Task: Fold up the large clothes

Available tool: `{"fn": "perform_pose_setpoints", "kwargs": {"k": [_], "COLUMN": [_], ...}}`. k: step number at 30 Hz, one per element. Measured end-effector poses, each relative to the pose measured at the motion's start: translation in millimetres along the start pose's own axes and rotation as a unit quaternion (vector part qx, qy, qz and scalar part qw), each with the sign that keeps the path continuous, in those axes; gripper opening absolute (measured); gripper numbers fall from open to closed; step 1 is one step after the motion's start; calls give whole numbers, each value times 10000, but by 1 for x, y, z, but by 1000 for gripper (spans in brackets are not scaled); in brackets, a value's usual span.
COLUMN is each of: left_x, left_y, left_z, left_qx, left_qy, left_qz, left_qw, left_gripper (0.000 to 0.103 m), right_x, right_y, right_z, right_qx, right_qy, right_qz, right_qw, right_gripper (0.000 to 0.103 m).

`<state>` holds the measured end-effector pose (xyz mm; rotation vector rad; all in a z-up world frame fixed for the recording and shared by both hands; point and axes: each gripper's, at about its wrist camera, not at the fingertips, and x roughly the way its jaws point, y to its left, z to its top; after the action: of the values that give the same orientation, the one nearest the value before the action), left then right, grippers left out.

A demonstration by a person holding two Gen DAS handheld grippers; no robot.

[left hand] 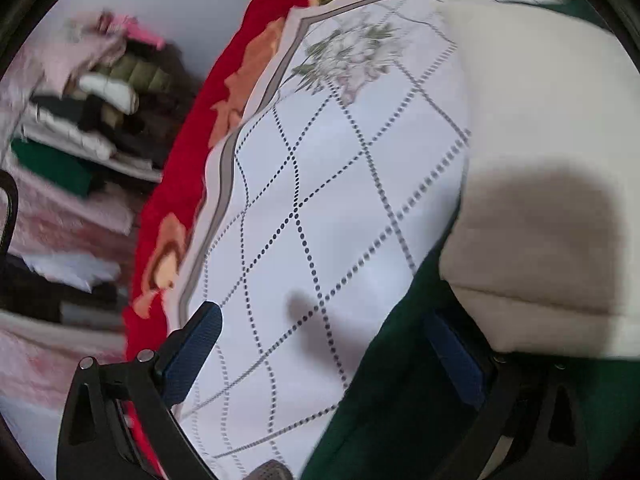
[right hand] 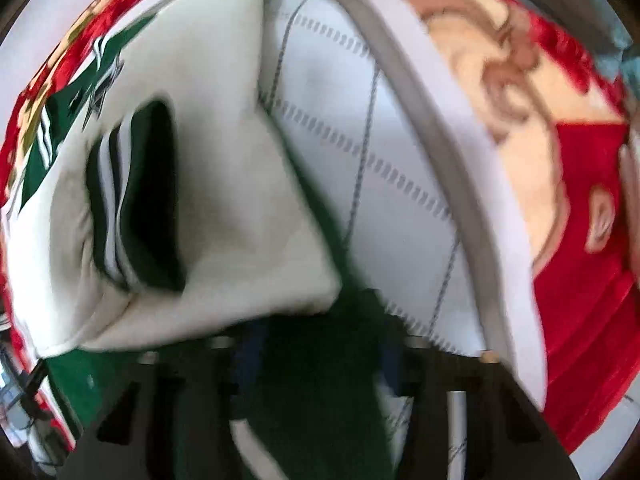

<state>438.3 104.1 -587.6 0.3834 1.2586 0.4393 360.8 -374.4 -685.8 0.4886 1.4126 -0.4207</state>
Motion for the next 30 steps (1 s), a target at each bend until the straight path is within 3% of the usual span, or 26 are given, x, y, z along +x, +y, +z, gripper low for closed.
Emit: {"fn": "perform_pose_setpoints", "kwargs": {"k": [4, 7, 9, 11, 12, 13, 14, 16, 17, 20, 22, 24, 25, 27, 30], "left_x": [-2, -14, -28, -50, -57, -65, -71, -80, -82, -80, -74, -70, -69, -69, -69], "left_y": [10, 8, 18, 26, 29, 31, 33, 34, 34, 30, 27, 26, 26, 26, 22], "left_z": [8, 5, -4, -20, -29, -40, -51, -74, -82, -106, -113, -118, -118, -119, -119], "left_qx": [-475, -342, -356, -321, -257, -178, -127, 11, 47, 153, 212, 185, 192, 183, 251], "left_qy": [259, 263, 173, 77, 55, 68, 91, 205, 261, 495, 642, 705, 719, 686, 619], "left_qz": [-353, -345, -556, -767, -796, -822, -888, -964, -1016, -1083, -1070, -1101, -1104, -1143, -1165], "left_qw": [9979, 9985, 9977, 9965, 9965, 9964, 9959, 9951, 9945, 9928, 9920, 9912, 9911, 9909, 9910], "left_gripper": [103, 103, 103, 103, 103, 103, 103, 103, 103, 103, 103, 103, 103, 103, 103], "right_x": [9, 6, -8, -33, -47, -63, -72, -76, -70, -25, 20, 52, 59, 54, 31], "right_y": [-13, -11, -16, -7, -4, 7, 16, 49, 69, 151, 177, 192, 192, 184, 179], "right_z": [15, 20, 31, 11, 21, 2, -10, -42, -57, -124, -141, -159, -152, -150, -146], "right_qx": [249, 291, 323, 291, 240, 86, -26, -262, -354, -441, -481, -570, -545, -307, -455], "right_qy": [-22, 168, 388, 476, 454, 429, 462, 807, 1114, 2100, 2497, 2653, 2619, 2584, 2158], "right_qz": [-55, -257, -333, -56, 60, 283, 572, 1429, 1920, 3176, 3223, 2681, 2526, 2430, 1928], "right_qw": [9997, 9991, 9982, 9984, 9987, 9986, 9973, 9861, 9744, 9236, 9118, 9244, 9299, 9345, 9561], "right_gripper": [39, 39, 42, 44, 55, 62, 62, 62, 62, 62, 62, 58, 53, 53, 52]}}
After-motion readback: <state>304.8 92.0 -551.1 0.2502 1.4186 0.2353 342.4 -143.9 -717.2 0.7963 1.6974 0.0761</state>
